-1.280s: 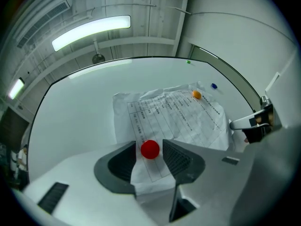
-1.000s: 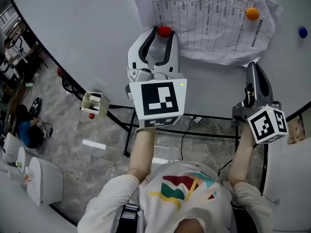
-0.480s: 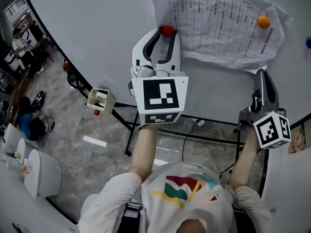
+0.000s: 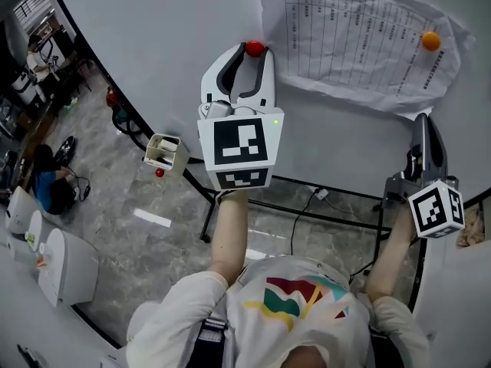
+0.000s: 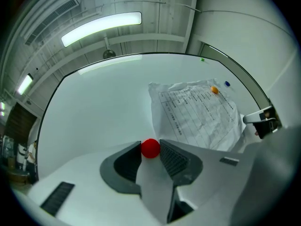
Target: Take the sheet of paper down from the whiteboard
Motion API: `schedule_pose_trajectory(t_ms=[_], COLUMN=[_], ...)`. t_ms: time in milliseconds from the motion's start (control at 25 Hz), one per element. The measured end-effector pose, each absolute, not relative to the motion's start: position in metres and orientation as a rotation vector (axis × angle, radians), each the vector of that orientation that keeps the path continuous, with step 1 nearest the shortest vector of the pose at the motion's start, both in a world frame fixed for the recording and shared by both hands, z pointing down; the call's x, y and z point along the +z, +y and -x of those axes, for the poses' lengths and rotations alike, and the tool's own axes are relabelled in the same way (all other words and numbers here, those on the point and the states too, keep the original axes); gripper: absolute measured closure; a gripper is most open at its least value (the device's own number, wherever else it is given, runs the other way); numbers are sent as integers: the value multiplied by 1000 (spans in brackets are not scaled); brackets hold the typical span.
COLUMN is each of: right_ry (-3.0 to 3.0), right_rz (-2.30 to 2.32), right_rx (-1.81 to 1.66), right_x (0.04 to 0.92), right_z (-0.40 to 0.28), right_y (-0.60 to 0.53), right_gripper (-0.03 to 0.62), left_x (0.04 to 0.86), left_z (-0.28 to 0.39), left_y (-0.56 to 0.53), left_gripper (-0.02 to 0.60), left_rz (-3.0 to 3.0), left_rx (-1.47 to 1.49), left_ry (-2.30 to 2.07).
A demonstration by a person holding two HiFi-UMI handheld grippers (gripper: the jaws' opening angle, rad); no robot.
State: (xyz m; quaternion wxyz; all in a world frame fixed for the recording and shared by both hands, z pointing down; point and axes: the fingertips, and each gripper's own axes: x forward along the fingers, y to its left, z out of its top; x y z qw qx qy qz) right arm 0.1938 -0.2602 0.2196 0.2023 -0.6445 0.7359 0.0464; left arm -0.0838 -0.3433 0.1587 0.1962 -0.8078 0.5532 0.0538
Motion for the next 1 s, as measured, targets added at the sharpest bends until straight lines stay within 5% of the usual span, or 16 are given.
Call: schedule_pose_trajectory(t_ms=[640,760,1000], right_ry=[2019,2019,2018], right_rz=[1833,1832,1802], right_rx=[149,150,137], right_x=[207,208,206], right_z=[-201,-200,-201], right_y=[-260,-262,-260], right_gripper=[579,579,579], left_x=[139,125,120], left_z=[94,59,-39], left_y=[-316,-276,-255], left_gripper=[403,405,405], left_rz=[2238,2287,2347], left_rx=[403,486,208], left_ry=[1557,1385,1055])
